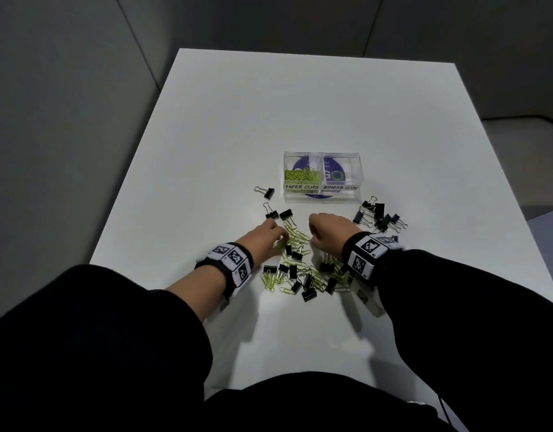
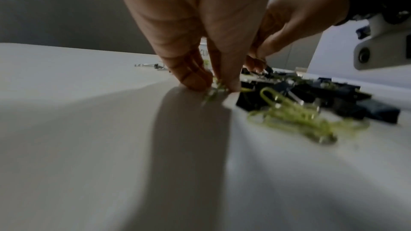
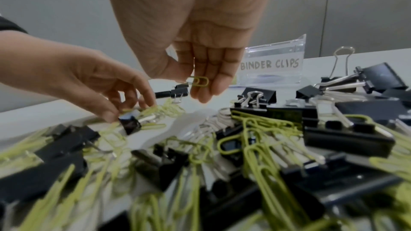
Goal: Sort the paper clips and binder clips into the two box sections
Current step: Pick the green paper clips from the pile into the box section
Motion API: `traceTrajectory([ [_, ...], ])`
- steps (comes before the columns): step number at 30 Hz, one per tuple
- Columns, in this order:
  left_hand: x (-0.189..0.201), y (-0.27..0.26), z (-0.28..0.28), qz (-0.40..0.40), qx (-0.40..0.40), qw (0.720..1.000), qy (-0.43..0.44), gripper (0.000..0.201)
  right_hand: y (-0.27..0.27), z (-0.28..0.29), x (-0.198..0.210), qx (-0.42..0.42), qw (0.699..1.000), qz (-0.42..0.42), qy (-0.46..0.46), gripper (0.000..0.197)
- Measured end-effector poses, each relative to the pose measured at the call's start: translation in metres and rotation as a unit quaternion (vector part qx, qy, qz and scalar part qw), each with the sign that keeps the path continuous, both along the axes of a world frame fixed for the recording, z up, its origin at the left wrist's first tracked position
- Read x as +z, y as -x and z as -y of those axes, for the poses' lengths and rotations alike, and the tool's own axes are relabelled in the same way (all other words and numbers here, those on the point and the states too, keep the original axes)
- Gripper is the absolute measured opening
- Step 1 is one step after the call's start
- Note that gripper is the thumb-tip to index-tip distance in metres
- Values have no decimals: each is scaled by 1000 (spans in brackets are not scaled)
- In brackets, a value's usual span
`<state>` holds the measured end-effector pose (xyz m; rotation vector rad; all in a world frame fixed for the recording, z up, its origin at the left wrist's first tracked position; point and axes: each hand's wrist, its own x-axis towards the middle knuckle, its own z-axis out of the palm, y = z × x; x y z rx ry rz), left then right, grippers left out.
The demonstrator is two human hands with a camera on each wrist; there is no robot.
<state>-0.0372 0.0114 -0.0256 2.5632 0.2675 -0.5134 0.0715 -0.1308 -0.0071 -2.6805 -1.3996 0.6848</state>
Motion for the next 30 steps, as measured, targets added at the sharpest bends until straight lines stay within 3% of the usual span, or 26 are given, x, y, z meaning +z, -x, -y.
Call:
traceTrajectory([
  [2, 3, -3, 4, 14, 0, 1000, -7, 34, 3, 1, 4, -13, 1000, -16, 2, 11],
  [5, 8, -4, 8, 30, -46, 995, -82, 30, 11, 0, 4, -22, 999, -36, 26, 21],
  [9, 7, -6, 15, 19, -51, 989, -134, 42, 25, -6, -5, -20, 997, 6, 73, 38],
  [12, 6, -10, 17, 13, -58, 987, -152, 39, 29, -7, -12, -13, 996, 25, 88, 50],
  [16, 7, -9, 19, 33, -78, 980, -180, 28, 31, -7, -14, 13, 995, 57, 77, 34],
  [22, 14, -5, 9, 69, -133, 969, -198, 32, 21, -3, 3, 75, 990, 106, 60, 20],
  [26, 23, -9, -18, 108, -63, 981, -146, 29, -7, -4, 15, 24, 992, 108, 60, 23],
  [30, 16, -20, -48, 61, -4, 985, -161, 29, -34, -8, 19, -69, 992, 45, 96, 20],
])
